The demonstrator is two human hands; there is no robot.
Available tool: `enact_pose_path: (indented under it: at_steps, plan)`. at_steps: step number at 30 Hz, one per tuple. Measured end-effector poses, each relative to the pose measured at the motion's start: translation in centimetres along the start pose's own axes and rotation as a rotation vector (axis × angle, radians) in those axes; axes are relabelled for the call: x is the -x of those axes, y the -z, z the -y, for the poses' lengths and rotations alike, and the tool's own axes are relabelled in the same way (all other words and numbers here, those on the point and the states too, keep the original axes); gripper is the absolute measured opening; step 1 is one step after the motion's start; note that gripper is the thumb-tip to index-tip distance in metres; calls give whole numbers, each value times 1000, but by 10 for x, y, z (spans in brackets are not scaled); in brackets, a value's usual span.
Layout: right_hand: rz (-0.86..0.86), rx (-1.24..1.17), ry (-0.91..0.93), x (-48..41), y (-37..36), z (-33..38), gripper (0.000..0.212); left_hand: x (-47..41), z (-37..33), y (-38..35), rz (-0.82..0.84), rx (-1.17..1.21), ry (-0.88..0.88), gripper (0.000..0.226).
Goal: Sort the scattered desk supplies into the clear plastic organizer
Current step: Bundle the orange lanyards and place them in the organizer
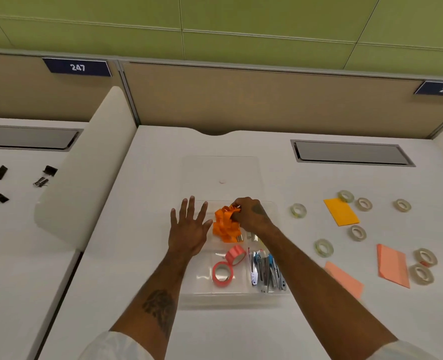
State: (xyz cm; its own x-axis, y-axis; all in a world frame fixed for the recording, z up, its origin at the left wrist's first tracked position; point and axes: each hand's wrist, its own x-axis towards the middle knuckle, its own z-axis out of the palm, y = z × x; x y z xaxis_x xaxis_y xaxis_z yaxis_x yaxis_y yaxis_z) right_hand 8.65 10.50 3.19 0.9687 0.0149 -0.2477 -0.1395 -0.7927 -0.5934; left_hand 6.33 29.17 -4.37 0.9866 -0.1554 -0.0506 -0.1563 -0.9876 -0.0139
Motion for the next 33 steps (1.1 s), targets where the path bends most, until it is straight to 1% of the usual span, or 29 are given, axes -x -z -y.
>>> enact_pose_path:
  at_steps: [2, 4, 5, 6, 8, 10, 13, 16, 19, 20, 22, 24, 26, 29, 31, 33]
  plan:
    - [-52, 155, 82, 3, -8, -5, 22, -1, 0, -2, -15, 27, -2, 64]
    - [-122, 374, 203, 2, -19, -13, 23, -2, 0, -3, -31, 52, -5, 63]
    - [-141, 459, 229, 2, -23, -15, 22, -2, 0, -4, -31, 51, -5, 63]
    - [-141, 490, 242, 2, -25, -18, 22, -2, 0, -5, -25, 45, -4, 64]
    - [-87, 487, 249, -1, -29, -17, 23, -2, 0, -7, -17, 33, 4, 64]
    - [-23, 450, 218, 2, -28, -12, 24, -2, 1, -7, -15, 25, 9, 65]
    - [37, 484, 236, 17, -24, -11, 30, -1, 1, -8, -11, 13, 11, 66]
    - [92, 256, 234, 29, -17, 4, 42, -2, 0, -8, -17, 15, 16, 65]
    - [174, 336, 109, 22, -19, 11, 42, -2, -1, -8, -13, 2, 11, 66]
    - [200, 315, 94, 20, -19, 11, 42, -2, -1, -8, -10, -7, 11, 66]
    - [253, 329, 156, 19, -19, 7, 41, -2, -1, -7, -4, -21, 10, 68]
    - [217, 345, 185, 17, -22, 2, 41, -3, -1, -5, 7, -13, 10, 70]
    - [155, 476, 200, 13, -24, 1, 39, -3, -1, -3, 19, -5, 7, 75]
    - [51, 521, 238, -2, -30, -1, 36, -3, -1, 1, 16, 33, -4, 95]
    - [-8, 542, 261, -2, -26, -5, 40, -3, -1, 3, 7, 51, -5, 101]
    - [-72, 545, 291, 0, -24, -11, 46, -3, 0, 5, 2, 46, -1, 100]
